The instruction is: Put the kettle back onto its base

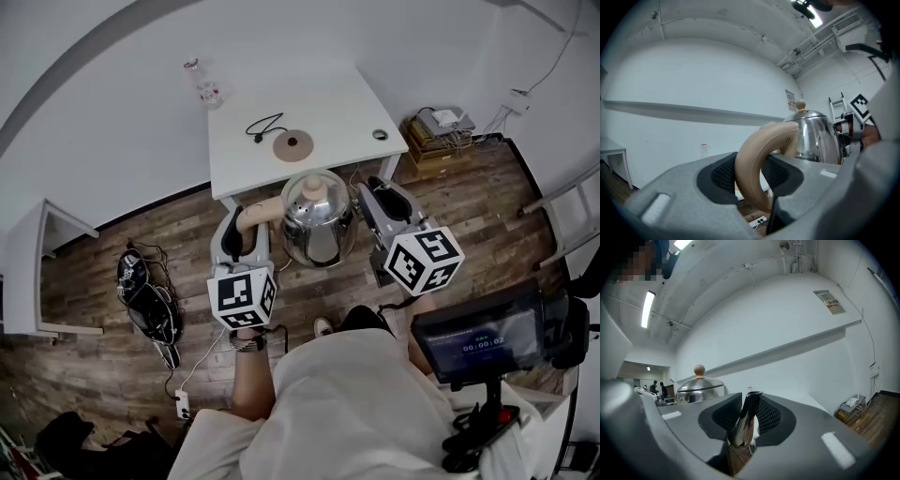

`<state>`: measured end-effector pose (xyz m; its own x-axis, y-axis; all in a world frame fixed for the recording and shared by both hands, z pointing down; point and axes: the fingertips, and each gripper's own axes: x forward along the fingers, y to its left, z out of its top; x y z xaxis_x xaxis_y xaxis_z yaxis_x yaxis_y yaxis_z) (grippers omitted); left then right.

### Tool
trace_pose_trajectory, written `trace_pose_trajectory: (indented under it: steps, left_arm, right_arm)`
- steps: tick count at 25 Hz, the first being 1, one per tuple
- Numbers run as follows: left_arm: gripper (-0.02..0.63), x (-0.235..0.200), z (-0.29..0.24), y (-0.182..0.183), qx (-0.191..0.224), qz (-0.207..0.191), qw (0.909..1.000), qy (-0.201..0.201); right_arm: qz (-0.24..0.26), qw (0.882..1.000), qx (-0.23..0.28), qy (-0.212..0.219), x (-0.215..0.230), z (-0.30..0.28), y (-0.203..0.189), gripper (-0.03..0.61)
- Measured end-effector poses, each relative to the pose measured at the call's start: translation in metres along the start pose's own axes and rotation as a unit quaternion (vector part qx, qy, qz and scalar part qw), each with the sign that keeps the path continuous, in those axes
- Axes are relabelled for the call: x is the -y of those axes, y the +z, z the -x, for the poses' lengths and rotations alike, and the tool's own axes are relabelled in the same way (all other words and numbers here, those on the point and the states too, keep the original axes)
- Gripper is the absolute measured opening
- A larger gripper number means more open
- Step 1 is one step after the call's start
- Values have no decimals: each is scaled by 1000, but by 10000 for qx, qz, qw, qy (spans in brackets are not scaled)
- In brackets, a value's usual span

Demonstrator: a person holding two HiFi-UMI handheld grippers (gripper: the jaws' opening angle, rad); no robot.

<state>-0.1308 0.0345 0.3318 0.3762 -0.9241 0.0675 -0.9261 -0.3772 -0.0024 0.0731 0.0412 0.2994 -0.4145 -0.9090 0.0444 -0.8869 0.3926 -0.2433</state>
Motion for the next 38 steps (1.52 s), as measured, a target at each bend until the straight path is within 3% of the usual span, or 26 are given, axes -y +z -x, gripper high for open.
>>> trace_pose_trajectory:
  steps: [12,16,38]
  left_arm:
    - [158,-2,-17,-2,45,27,9999,-165]
    - [158,-25,-61,-14,-64,99,9998,-167]
    - [158,-87,-208,-46,-379,278,9989,31]
  right_arm:
    - [129,9999,57,-60,6,-7,2,89]
    - [117,9999,-34,-107,25,-57,-3,84]
    - [33,9988,-481,124,98,-216,-19,84]
